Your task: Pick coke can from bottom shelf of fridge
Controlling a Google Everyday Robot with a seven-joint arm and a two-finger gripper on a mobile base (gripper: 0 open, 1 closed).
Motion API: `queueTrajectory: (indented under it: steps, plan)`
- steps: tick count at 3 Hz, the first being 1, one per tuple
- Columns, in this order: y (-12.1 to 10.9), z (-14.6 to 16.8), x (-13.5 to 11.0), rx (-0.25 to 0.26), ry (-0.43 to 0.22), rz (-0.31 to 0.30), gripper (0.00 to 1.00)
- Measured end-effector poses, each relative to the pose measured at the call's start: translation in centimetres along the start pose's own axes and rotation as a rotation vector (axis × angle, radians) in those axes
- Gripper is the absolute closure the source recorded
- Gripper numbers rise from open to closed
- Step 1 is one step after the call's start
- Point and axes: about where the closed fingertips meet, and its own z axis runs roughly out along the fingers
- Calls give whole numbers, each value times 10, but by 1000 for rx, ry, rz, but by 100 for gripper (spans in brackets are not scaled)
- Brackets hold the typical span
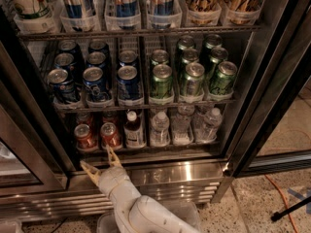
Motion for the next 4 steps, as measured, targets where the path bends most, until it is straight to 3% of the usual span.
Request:
queueTrajectory:
  steps: [2,4]
  plan:
    - [3,19,6,-33,35,-24,21]
    - [6,40,-1,-63,3,-27,22]
